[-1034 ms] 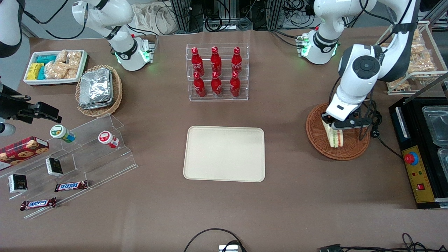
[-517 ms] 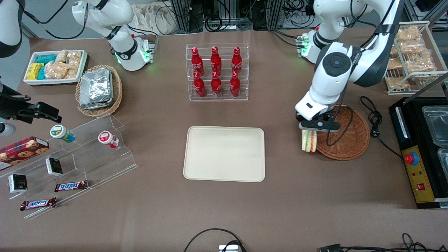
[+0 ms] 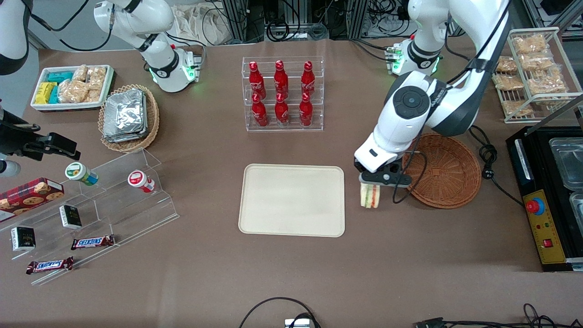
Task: Place sandwich from basket to tray
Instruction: 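Carry the held sandwich over to the cream tray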
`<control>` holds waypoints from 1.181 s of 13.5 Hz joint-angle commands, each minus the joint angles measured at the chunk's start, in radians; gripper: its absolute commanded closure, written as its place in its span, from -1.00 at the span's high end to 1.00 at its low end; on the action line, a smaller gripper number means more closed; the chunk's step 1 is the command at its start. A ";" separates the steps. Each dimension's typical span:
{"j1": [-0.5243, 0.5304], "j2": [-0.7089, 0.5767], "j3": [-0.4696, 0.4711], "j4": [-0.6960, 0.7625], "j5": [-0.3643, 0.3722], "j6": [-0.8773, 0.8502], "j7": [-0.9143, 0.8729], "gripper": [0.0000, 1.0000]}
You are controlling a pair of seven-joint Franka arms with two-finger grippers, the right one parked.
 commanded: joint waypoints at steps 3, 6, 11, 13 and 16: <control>-0.098 0.153 -0.010 0.141 0.137 -0.035 -0.166 -0.61; -0.154 0.266 -0.010 0.216 0.232 -0.035 -0.271 -0.61; -0.194 0.406 -0.006 0.310 0.257 -0.032 -0.275 -0.61; -0.197 0.438 -0.006 0.313 0.259 -0.029 -0.275 -0.61; -0.217 0.484 -0.003 0.325 0.299 -0.028 -0.289 -0.61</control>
